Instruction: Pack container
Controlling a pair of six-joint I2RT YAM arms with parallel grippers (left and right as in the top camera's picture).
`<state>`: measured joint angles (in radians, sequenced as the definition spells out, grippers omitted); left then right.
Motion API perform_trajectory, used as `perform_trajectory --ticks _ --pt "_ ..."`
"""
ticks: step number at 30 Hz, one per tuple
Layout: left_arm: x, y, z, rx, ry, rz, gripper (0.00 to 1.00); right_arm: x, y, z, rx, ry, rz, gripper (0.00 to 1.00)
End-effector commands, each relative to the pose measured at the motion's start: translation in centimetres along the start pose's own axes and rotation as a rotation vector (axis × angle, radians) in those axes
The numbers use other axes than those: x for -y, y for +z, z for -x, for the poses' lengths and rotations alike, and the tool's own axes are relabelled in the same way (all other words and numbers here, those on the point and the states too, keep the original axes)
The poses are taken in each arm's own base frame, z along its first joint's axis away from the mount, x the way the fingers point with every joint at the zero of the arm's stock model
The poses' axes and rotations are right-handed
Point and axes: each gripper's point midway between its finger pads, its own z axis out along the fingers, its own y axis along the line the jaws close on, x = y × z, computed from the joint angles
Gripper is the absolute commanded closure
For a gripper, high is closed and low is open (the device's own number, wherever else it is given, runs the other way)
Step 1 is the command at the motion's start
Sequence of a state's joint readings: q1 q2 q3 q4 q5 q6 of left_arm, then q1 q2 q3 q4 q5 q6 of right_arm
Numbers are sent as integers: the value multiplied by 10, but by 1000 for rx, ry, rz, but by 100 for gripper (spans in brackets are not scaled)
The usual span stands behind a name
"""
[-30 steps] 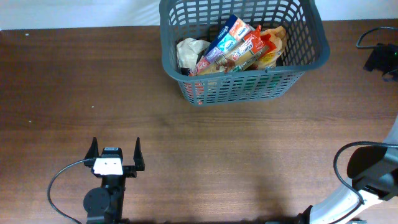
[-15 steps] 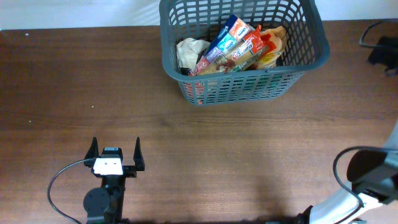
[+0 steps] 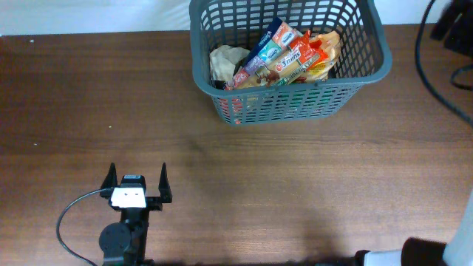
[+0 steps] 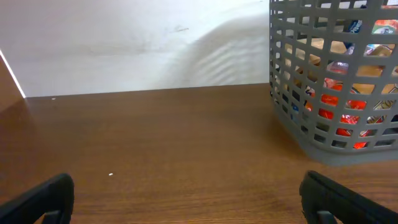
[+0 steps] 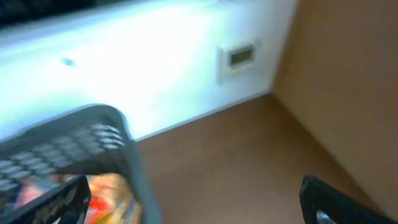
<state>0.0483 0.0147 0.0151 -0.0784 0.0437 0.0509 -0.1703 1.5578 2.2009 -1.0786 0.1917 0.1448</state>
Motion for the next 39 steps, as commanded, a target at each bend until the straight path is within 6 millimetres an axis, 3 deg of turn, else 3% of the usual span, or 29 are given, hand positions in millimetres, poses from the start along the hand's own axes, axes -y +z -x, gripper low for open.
perform_trajectory --ticks 1,9,15,27,33,39 --pt "-3 0 -2 1 -14 17 1 -22 -21 3 58 -17 71 1" --pt "-3 0 -2 1 -14 17 1 -55 -66 2 271 -1 231 1" --pt "-3 0 -2 1 -14 17 1 -56 -99 -22 405 21 338 1" --pt "-3 0 -2 1 -14 17 1 -31 -132 -130 460 18 419 1" --pt "-3 0 -2 1 -14 17 1 -22 -123 -180 468 20 418 1" --pt "-3 0 -2 1 -14 17 1 -19 -117 -204 591 47 437 1"
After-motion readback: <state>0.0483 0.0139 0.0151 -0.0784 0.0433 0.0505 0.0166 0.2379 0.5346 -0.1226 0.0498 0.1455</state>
